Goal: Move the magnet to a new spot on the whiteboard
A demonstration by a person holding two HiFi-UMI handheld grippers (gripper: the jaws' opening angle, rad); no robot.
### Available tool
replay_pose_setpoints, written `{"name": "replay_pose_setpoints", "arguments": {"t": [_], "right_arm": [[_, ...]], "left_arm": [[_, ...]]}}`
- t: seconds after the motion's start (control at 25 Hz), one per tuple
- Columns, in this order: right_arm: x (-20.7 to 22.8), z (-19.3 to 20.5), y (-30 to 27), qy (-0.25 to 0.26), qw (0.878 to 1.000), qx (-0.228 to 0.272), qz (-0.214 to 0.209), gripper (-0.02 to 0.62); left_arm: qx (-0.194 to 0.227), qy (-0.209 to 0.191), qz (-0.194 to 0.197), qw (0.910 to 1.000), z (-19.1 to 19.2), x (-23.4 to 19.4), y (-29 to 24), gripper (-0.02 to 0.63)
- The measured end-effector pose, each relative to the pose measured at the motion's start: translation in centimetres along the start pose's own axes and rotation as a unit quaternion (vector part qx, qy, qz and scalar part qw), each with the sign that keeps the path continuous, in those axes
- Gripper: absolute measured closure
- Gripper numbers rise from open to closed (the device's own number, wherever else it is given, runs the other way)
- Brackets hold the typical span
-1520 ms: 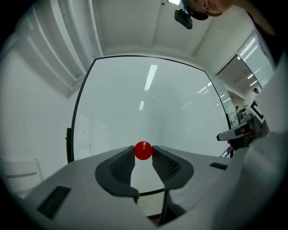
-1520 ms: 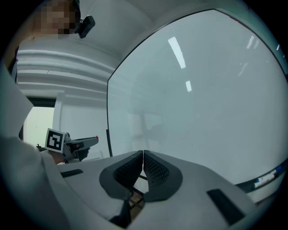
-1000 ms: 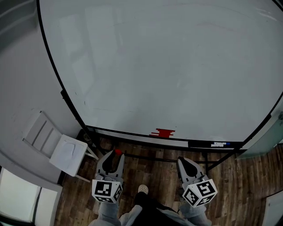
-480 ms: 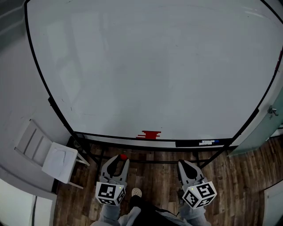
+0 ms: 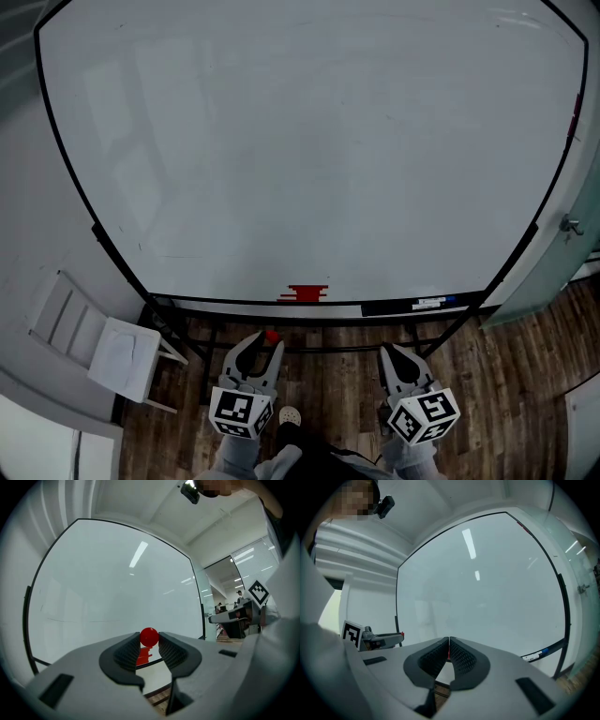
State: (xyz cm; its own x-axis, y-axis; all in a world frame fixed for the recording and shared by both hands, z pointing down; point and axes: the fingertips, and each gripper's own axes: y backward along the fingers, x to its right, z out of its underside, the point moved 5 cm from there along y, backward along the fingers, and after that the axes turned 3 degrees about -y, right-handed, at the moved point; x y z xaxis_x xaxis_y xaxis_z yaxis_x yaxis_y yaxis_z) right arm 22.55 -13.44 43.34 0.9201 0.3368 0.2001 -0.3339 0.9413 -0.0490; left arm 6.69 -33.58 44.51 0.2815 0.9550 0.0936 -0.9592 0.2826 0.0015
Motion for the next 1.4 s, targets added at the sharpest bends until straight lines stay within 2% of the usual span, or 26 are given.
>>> {"name": "replay_pose_setpoints", "arguments": {"t": [0.36, 0.52, 0.76, 1.08, 1.4], "right_arm": [[0.9, -1.0, -0.1, 0.009, 1.000, 0.012, 0.007, 0.568], [0.5, -1.7, -0.8, 0.024, 1.000, 0.013, -0.004, 0.568], [0.3, -2.6, -1.9, 0.036, 0.999, 0.016, -0.009, 0.568], [-0.6, -2.0, -2.5, 0.039, 0.999, 0.004, -0.018, 0.568], [-0.8, -3.2, -3.4, 0.050, 0.998, 0.010, -0.025, 0.568]], "left_arm": [[0.015, -0.033, 0.019, 0.9992, -1.9, 0.6, -3.4, 0.482], [0.025, -0.048, 0.019, 0.9983, -3.2, 0.2, -4.9, 0.482], [0.037, -0.091, -0.002, 0.9952, -5.1, -1.3, -7.3, 0.482], [0.046, -0.128, -0.035, 0.9901, -7.8, -3.1, -10.4, 0.480], [0.084, -0.184, -0.060, 0.9775, -14.4, -5.8, -12.0, 0.480]]}}
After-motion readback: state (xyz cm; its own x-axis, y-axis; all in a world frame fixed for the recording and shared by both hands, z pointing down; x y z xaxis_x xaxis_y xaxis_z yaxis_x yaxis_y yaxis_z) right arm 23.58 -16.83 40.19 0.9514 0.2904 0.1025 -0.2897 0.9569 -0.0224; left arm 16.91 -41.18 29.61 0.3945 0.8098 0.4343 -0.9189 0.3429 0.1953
